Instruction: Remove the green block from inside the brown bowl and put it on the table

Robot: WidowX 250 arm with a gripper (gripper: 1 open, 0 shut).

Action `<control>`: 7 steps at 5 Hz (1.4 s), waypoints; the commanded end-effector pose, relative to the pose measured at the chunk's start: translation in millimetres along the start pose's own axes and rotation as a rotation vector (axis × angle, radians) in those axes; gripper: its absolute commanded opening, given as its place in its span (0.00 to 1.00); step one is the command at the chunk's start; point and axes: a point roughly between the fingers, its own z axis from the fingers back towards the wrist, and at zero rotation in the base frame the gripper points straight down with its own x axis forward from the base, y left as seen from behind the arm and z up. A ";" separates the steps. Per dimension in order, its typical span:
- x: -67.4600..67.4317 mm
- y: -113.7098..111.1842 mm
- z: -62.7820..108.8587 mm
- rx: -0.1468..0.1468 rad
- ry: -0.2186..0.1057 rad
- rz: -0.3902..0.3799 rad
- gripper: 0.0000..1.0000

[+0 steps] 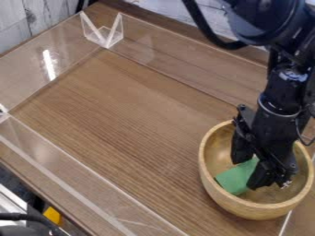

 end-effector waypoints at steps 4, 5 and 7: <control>-3.5 12.0 12.1 0.007 -0.065 0.027 0.00; -4.9 13.6 13.4 0.007 -0.077 0.035 0.00; -6.2 15.0 15.1 0.010 -0.097 0.046 0.00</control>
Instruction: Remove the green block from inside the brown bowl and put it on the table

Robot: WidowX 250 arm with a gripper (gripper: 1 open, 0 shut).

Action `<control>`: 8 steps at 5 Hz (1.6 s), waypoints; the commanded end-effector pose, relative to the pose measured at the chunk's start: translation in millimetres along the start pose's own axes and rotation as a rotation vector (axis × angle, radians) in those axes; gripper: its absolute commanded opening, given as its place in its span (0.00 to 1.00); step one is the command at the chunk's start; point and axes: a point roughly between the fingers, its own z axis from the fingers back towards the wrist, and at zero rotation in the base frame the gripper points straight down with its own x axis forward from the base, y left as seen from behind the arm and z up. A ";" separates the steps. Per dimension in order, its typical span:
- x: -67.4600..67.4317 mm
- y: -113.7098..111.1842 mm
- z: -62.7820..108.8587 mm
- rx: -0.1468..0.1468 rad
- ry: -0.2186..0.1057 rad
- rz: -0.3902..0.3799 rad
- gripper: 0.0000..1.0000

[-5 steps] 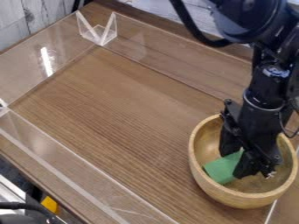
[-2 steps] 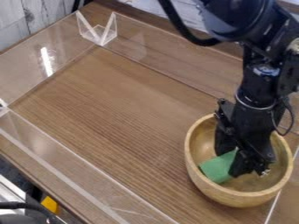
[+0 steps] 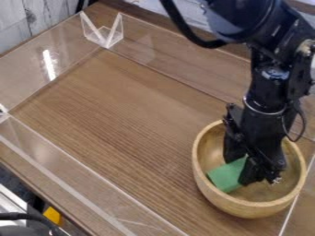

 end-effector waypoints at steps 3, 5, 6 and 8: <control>4.0 5.3 22.9 0.028 -0.109 0.016 0.00; 6.1 5.2 27.1 0.039 -0.140 0.017 0.00; 7.2 5.1 28.6 0.041 -0.153 0.018 0.00; 8.3 3.4 29.1 0.040 -0.165 0.009 0.00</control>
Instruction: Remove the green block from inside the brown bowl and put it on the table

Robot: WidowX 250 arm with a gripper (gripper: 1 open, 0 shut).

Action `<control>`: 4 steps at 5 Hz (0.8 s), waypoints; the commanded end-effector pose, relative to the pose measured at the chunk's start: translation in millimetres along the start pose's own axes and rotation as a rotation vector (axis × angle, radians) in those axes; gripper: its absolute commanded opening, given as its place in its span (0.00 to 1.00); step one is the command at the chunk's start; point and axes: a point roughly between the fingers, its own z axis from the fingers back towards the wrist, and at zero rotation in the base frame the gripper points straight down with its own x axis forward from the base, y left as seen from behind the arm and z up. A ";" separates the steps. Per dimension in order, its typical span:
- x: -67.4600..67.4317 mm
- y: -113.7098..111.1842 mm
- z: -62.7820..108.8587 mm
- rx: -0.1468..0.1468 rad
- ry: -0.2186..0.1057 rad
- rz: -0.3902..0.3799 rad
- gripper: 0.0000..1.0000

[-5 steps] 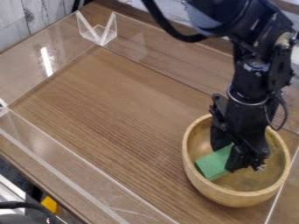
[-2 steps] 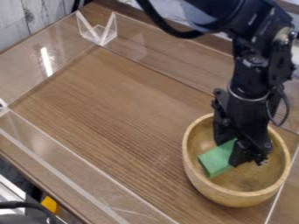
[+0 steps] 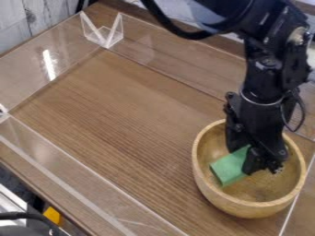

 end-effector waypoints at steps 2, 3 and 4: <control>5.5 0.5 18.6 0.010 -0.062 0.002 0.00; 4.8 1.1 22.8 0.010 -0.065 0.008 0.00; 4.1 1.7 26.4 0.011 -0.068 0.014 0.00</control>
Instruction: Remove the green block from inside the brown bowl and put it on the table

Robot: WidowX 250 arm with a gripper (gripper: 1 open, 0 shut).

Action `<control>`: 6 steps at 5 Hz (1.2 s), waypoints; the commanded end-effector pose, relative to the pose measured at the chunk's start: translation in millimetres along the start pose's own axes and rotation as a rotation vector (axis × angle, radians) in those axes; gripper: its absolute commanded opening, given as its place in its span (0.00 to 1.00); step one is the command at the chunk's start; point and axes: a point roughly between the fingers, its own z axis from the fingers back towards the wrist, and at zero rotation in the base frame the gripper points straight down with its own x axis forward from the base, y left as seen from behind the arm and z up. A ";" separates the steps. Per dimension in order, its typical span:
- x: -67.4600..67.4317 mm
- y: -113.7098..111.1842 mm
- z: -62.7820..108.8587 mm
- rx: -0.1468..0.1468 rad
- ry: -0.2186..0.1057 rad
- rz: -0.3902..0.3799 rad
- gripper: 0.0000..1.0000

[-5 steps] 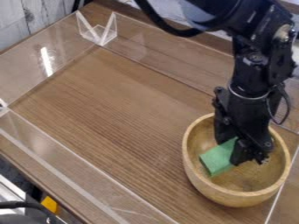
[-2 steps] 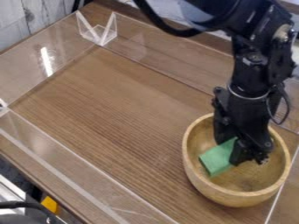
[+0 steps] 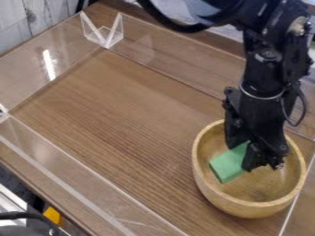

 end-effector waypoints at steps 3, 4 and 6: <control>4.8 4.7 24.0 0.018 -0.063 0.023 0.00; 4.7 5.6 26.5 0.022 -0.066 0.030 0.00; 4.6 8.0 31.5 0.030 -0.074 0.045 0.00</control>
